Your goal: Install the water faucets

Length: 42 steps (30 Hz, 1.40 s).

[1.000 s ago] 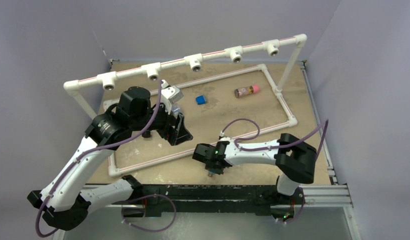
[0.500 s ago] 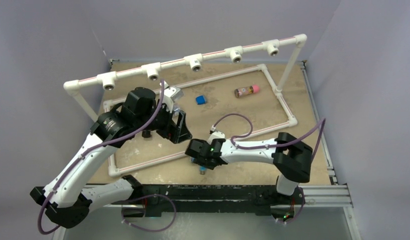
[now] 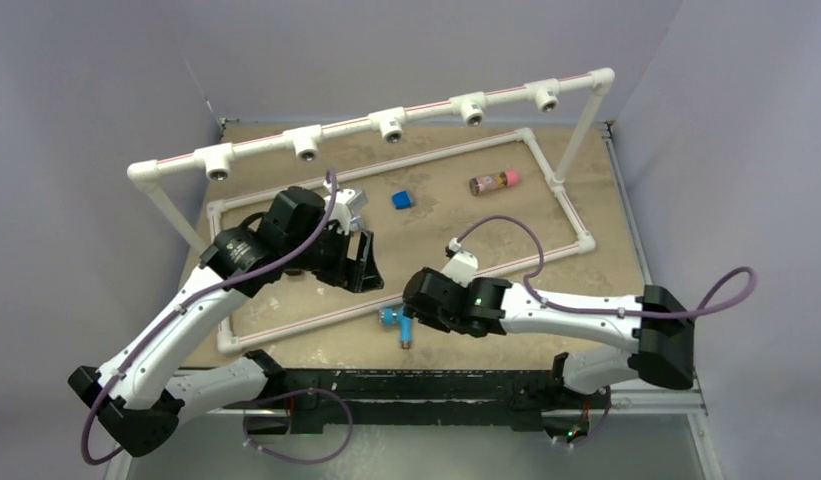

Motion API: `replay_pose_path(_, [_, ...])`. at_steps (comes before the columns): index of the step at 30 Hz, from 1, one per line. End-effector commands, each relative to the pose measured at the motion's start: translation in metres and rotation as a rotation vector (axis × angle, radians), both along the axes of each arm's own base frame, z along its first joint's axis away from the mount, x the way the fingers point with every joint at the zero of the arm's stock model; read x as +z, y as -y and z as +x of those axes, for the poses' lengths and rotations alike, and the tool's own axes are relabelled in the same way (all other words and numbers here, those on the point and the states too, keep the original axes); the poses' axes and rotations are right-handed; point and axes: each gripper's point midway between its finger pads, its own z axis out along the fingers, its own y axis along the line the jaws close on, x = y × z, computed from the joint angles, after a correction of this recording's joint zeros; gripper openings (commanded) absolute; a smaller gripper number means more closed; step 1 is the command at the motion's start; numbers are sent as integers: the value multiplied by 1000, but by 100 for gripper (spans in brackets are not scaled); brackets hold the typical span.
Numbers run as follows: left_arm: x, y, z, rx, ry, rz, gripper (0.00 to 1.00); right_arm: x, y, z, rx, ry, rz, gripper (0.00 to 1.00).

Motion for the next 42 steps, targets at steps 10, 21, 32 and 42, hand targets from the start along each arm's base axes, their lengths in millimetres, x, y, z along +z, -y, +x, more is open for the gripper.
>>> replay_pose_path(10, [-101, 8, -51, 137, -500, 0, 67, 35, 75, 10, -101, 150, -67, 58])
replay_pose_path(21, [-185, 23, -78, 351, -659, 169, 67, 59, 101, 6, -129, 204, 30, 59])
replay_pose_path(32, [-207, 65, -52, 568, -581, 232, 67, 62, 103, -3, -75, 201, 93, 60])
replay_pose_path(42, [-225, 76, -38, 659, -475, 345, 67, 67, 108, -9, -49, 210, 139, 61])
